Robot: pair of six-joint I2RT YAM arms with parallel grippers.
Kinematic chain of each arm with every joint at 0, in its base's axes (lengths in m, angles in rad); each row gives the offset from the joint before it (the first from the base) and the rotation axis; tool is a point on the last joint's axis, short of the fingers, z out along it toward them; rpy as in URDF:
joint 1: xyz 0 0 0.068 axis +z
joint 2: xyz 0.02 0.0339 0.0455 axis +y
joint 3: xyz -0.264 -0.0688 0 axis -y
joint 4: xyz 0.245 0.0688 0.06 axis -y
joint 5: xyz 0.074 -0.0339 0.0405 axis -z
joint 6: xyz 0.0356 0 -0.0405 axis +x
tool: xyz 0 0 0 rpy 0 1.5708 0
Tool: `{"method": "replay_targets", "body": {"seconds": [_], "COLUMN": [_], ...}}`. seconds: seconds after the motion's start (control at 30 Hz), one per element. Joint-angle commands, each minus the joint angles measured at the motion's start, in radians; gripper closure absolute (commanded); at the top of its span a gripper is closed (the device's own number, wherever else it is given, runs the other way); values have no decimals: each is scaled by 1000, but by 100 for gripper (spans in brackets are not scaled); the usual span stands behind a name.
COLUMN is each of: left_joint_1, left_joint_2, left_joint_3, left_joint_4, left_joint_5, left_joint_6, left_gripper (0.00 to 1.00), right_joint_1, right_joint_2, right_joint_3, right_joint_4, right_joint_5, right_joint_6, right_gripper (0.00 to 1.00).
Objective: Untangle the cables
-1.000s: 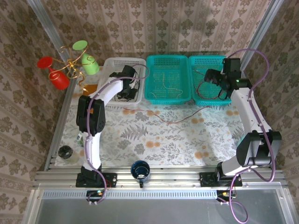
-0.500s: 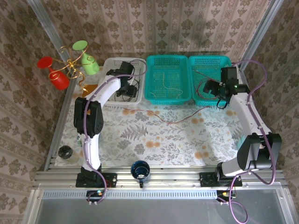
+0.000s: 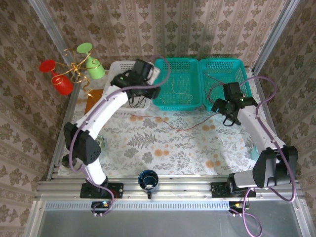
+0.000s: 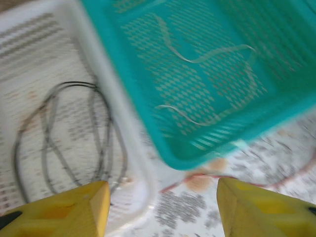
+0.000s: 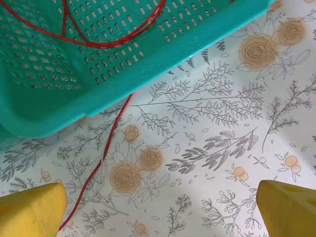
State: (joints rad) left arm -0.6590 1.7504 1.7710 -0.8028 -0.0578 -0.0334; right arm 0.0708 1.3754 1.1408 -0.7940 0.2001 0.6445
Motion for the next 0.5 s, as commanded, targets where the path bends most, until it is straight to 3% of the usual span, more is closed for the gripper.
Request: {"method": "replay_targets", "body": {"seconds": [0.0, 0.17, 0.33, 0.47], "left_joint_1": [-94, -213, -274, -309], "left_joint_2": [-20, 19, 123, 214], "left_joint_3": [-103, -199, -204, -173], "left_joint_4": [46, 128, 207, 234], "left_joint_5": [82, 187, 294, 289], "left_joint_6": [56, 31, -40, -38], "left_gripper": [41, 42, 44, 45], "right_joint_1": [-27, -97, -148, -170], "right_joint_2": [-27, -34, -47, -57], "right_joint_3": [-6, 21, 44, 51], "right_joint_4": [-11, -22, -22, -24], "right_joint_5": [-12, -52, -81, -92], "right_joint_6": [22, -32, -65, -83], "right_gripper": [1, 0, 0, 0]}}
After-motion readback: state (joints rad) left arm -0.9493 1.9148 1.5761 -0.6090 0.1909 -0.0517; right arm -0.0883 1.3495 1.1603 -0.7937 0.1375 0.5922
